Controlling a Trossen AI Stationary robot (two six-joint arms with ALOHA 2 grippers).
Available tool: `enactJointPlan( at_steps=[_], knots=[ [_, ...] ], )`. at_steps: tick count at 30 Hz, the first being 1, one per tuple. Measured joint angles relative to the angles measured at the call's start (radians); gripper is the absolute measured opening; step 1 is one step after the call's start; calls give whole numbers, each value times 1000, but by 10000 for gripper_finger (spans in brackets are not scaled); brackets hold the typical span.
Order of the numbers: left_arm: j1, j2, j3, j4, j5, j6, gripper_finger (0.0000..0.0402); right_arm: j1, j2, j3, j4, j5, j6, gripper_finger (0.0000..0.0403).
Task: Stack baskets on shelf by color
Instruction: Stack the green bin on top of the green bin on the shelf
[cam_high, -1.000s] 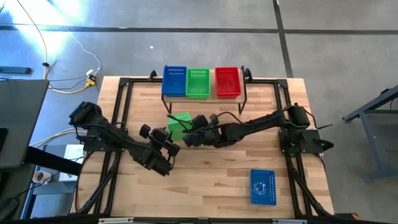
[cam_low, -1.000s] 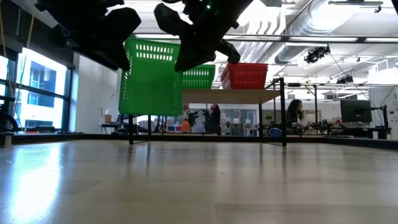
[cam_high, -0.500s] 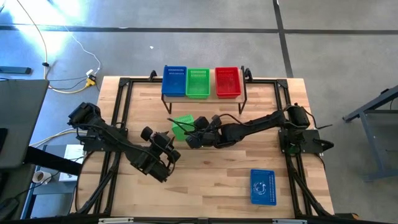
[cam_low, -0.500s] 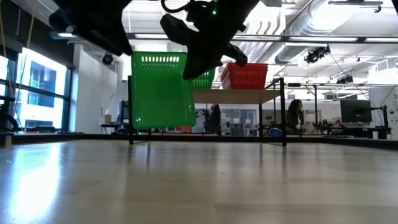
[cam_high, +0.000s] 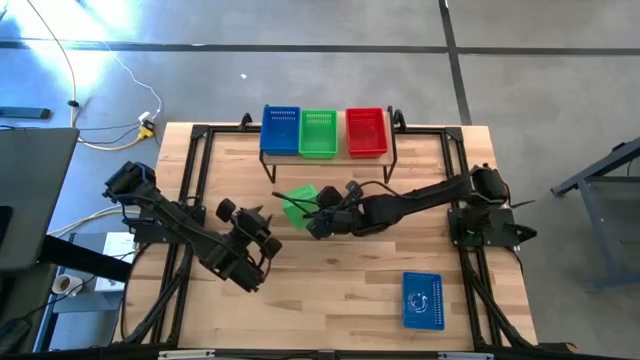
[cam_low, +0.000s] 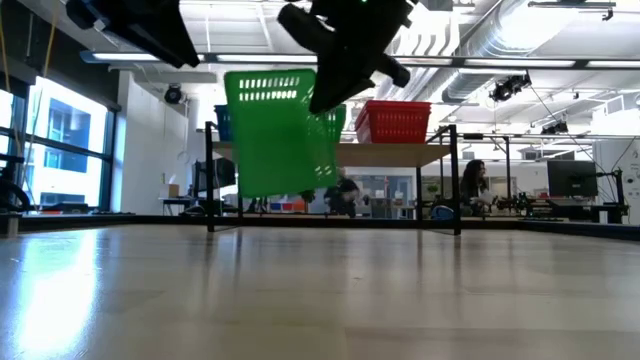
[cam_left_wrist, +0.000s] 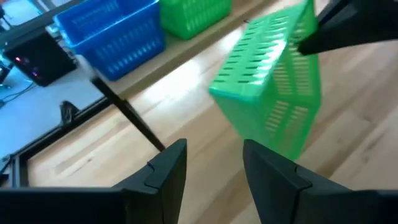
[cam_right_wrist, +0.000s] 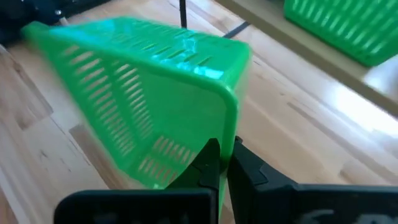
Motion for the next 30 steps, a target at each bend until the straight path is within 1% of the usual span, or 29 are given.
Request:
enactJointPlan(
  at_steps=[2, 9, 11, 13, 15, 18, 20, 27, 30],
  knots=[
    [0, -12, -2, -36, 0, -25, 147, -7, -15, 0, -3, -18, -27, 0],
    [15, -34, -14, -72, -32, -26, 147, -33, -97, 0, -28, -69, -115, 0],
    [21, -46, -32, -76, -35, -26, 147, -47, -126, 0, -28, -101, -145, 0],
    [40, -58, -48, -75, -60, -27, 147, -64, -158, 0, -27, -132, -181, 0],
    [61, -65, -71, -80, -67, -22, 147, -87, -193, 0, -24, -191, -221, 0],
    [109, -69, -89, -93, -116, 3, 147, -131, -249, 0, -24, -296, -272, 0],
    [140, -79, -99, -101, -131, 17, 147, -168, -290, 0, -22, -347, -289, 0],
    [255, -77, -124, -101, -172, 71, 147, -315, -414, 0, 0, -418, -340, 0],
    [297, -77, -124, -100, -172, 106, 147, -380, -440, 23, 15, -474, -362, 0]
  ],
)
